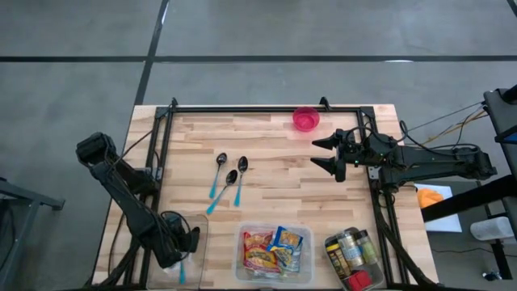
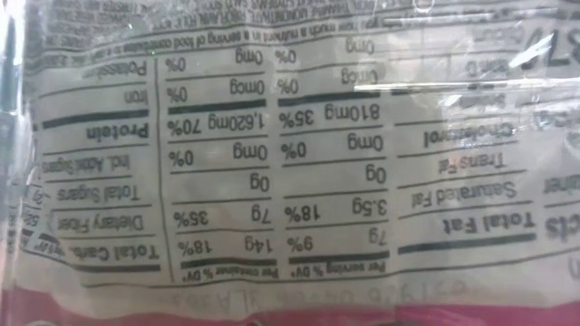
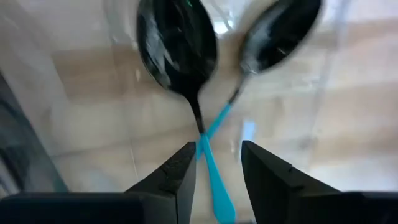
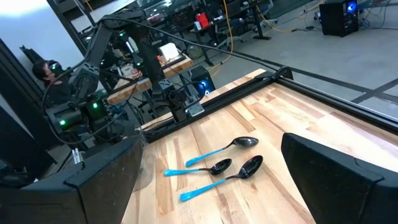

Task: Pick & Place Food Item
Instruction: Put the left blue spoon into the transparent bin

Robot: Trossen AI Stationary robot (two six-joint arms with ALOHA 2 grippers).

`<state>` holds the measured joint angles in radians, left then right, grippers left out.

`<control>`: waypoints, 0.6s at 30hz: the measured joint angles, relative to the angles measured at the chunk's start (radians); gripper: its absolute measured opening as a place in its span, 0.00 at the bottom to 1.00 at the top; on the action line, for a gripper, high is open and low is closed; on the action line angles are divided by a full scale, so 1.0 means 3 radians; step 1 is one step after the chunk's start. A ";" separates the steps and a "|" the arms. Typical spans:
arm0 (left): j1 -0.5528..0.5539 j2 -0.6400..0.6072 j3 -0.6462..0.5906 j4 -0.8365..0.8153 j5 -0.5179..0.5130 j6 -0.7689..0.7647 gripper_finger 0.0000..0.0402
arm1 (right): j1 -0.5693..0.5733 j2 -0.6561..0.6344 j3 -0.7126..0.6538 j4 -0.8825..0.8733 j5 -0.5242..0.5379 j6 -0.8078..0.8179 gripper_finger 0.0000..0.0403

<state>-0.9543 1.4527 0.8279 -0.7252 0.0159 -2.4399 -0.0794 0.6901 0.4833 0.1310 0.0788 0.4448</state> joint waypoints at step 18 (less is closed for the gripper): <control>0.0026 -0.1559 0.0073 -0.0516 -0.1363 0.0787 0.33 | -0.0001 0.0001 0.0000 0.0000 0.0000 0.0000 0.95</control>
<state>-0.9465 0.9851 0.8499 -0.8798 -0.3931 -2.2039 -0.0795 0.6903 0.4832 0.1310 0.0788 0.4449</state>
